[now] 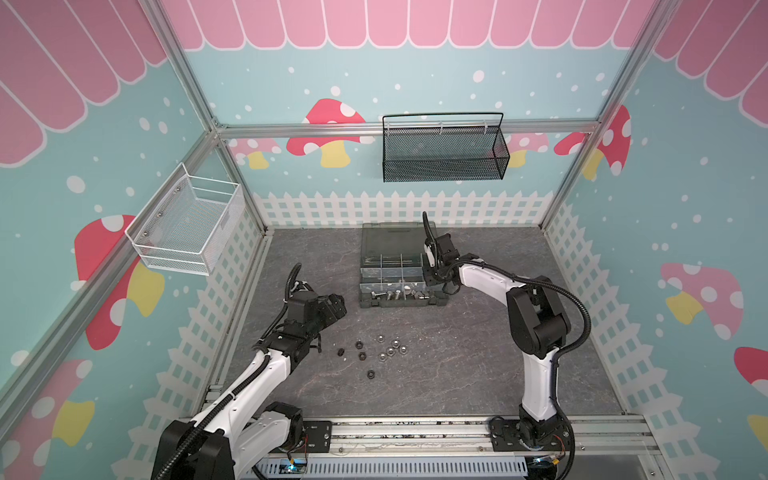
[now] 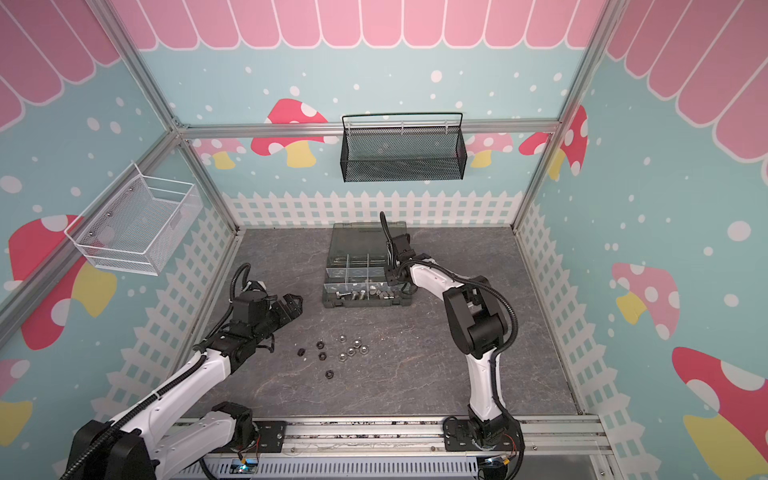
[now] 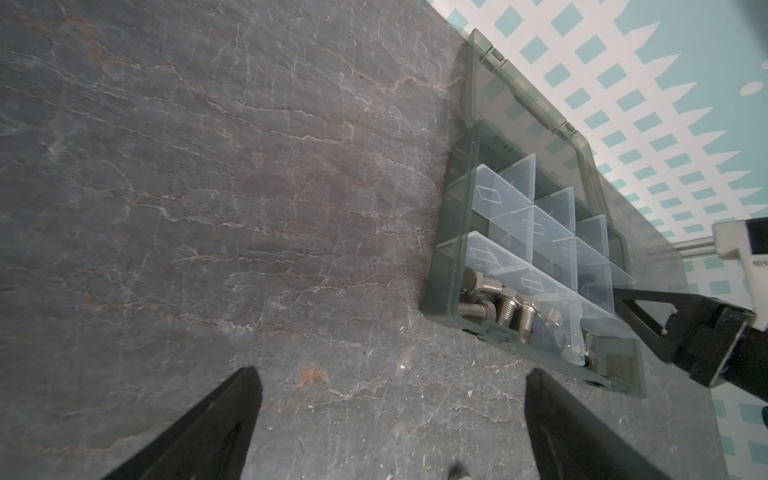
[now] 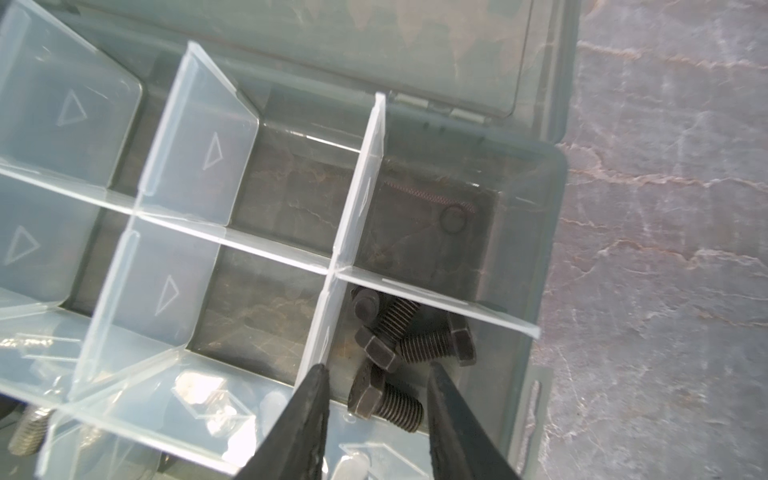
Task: Sort the screws and nuts into containers
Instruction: 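Open the right gripper to release the bolt while the left gripper moves toward the nuts, then lower the left gripper and close it on a black hex nut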
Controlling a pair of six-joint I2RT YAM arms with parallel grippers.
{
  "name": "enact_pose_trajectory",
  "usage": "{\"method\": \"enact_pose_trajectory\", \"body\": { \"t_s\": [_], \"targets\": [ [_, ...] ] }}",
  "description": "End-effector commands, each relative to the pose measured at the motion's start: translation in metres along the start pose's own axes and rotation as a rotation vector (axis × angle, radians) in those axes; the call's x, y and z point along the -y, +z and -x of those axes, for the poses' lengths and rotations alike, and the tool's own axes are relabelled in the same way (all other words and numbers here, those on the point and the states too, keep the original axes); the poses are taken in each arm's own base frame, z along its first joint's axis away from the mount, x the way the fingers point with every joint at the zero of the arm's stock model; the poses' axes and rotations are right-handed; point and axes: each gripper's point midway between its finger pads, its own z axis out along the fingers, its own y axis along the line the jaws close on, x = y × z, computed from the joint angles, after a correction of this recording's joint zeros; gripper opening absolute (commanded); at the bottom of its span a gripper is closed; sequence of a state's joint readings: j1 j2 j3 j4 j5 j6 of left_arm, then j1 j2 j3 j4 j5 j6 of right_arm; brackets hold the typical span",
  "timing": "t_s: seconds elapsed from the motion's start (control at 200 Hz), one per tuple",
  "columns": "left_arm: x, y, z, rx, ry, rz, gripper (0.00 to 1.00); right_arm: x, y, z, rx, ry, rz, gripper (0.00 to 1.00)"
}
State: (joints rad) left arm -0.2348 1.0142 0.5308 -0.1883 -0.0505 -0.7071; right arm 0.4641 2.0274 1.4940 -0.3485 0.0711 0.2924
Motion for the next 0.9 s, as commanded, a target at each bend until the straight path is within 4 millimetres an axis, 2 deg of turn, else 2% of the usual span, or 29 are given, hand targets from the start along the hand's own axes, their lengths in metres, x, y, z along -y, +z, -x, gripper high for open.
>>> {"method": "enact_pose_trajectory", "body": {
  "t_s": [0.0,0.115,0.125,0.15,0.33,0.445,0.485,0.71,0.896],
  "targets": [
    [-0.009,-0.008,-0.003,-0.032,-0.004,0.052,0.97,0.001,-0.026,0.016,0.069,0.006,0.011,0.45],
    [-0.012,-0.009,-0.012,-0.075,-0.001,0.060,0.96,0.001,-0.033,0.012,0.088,0.019,0.019,0.51],
    [-0.012,-0.010,-0.013,-0.079,0.000,0.061,0.96,0.001,-0.041,0.017,0.110,0.022,0.022,0.52],
    [-0.012,-0.010,-0.015,-0.086,0.001,0.062,0.96,0.001,-0.047,0.017,0.123,0.027,0.022,0.53],
    [-0.015,-0.015,-0.028,-0.131,0.011,0.086,0.96,0.008,-0.065,0.007,0.178,0.064,0.006,0.65],
    [-0.018,-0.017,-0.039,-0.166,0.029,0.108,0.96,0.020,-0.076,-0.002,0.207,0.102,-0.042,0.82],
    [-0.019,-0.017,-0.043,-0.177,0.037,0.119,0.96,0.024,-0.080,-0.006,0.216,0.112,-0.057,0.99],
    [-0.023,-0.019,-0.064,-0.233,0.116,0.208,0.93,0.038,-0.097,-0.024,0.268,0.162,-0.107,0.98],
    [-0.021,-0.017,-0.084,-0.308,0.207,0.269,0.86,0.046,-0.100,-0.037,0.265,0.194,-0.141,0.98]
  ]
}}
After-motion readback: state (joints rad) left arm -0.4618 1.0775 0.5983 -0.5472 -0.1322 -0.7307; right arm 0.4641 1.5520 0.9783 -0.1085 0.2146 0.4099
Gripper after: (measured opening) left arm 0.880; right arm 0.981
